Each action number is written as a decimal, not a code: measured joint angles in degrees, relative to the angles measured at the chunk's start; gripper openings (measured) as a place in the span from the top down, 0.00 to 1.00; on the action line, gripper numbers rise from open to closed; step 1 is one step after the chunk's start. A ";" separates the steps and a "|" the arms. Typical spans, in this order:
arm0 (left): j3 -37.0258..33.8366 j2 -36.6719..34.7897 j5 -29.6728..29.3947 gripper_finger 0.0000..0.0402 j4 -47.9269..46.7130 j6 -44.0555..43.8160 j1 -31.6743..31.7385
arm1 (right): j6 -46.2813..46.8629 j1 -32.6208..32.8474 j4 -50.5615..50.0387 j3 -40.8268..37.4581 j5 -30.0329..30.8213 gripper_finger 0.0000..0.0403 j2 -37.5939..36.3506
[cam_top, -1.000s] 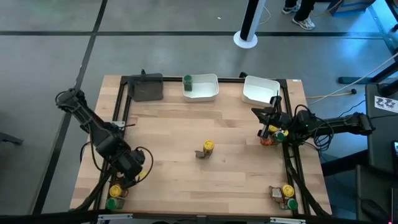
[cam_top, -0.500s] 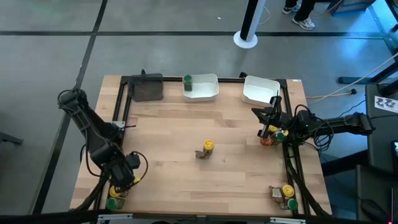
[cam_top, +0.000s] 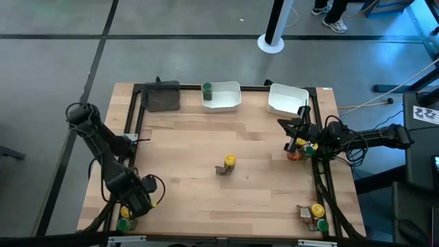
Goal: Sort spices by type
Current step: Put the bottom left brown seasoning bag into the black bin, then put the center brown seasoning bag into the black bin
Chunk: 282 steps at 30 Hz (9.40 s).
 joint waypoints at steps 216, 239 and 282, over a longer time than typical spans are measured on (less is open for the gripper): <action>31.16 2.34 -17.45 0.62 10.26 61.06 49.97 | -1.03 0.01 -0.87 -0.02 1.95 0.96 -0.01; 16.11 9.34 -17.43 0.62 32.41 65.80 44.10 | -1.03 0.01 -1.03 -0.02 2.01 0.96 -0.02; 16.20 20.69 -15.31 0.62 34.38 61.45 41.10 | -1.04 0.01 -1.07 -0.02 2.10 0.96 -0.01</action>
